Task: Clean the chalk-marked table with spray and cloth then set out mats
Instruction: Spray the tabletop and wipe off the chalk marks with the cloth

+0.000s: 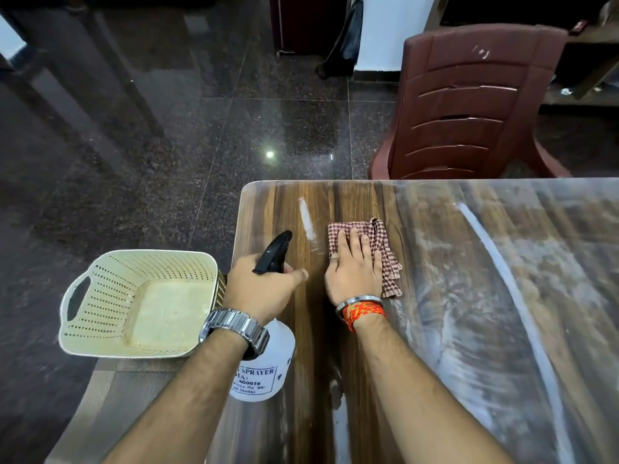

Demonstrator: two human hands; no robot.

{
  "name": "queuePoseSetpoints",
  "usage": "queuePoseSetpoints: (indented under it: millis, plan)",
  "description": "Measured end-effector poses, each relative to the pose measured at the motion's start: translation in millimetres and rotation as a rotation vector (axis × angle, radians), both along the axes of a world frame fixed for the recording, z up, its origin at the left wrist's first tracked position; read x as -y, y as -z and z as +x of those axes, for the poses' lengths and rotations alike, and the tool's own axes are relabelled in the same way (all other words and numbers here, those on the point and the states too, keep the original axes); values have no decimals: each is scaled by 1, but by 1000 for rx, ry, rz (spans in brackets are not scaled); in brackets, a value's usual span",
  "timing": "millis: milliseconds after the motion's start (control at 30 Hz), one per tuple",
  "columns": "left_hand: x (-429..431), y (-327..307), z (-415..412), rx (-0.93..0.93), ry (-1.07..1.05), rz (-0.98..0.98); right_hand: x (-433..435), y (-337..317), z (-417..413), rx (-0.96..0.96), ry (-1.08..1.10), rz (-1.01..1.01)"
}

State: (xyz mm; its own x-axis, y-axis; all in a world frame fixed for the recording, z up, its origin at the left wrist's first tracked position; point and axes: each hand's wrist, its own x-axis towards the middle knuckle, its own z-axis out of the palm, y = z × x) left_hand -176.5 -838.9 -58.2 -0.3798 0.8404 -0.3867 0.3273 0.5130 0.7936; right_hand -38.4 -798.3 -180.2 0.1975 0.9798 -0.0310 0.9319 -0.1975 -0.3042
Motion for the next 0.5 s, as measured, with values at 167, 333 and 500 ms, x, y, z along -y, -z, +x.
queuePoseSetpoints:
  millis: [167,333,500]
  plan:
    - [-1,6,-12,-43,-25,-7,-20,-9,-37,14,-86,-29]
    - [-18,7,-26,-59,-28,31,-59,-14,-100,121,-760,-113]
    - [-27,7,-34,-89,-23,122,-100,-8,-100,212,-865,10]
